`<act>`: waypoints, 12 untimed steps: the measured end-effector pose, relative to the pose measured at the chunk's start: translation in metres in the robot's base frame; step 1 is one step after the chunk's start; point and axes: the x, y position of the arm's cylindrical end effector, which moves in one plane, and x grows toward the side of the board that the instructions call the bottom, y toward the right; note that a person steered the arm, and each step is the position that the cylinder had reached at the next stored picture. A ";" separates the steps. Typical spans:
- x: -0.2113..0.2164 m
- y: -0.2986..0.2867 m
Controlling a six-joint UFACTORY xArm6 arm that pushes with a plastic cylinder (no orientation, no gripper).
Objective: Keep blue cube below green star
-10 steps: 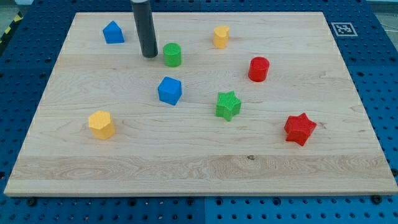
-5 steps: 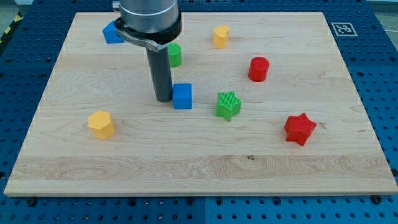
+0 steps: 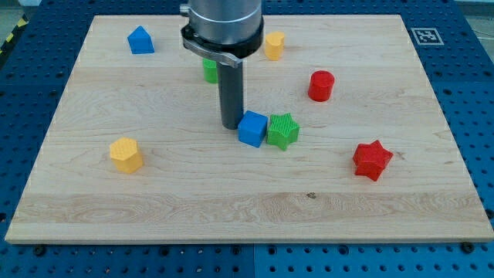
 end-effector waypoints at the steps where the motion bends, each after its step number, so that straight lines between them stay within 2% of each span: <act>1: -0.003 0.000; 2: -0.010 0.003; 4: 0.019 0.017; 6: 0.012 0.036; 9: 0.025 0.074; 10: 0.034 0.074; 11: 0.021 0.053; 12: 0.041 0.053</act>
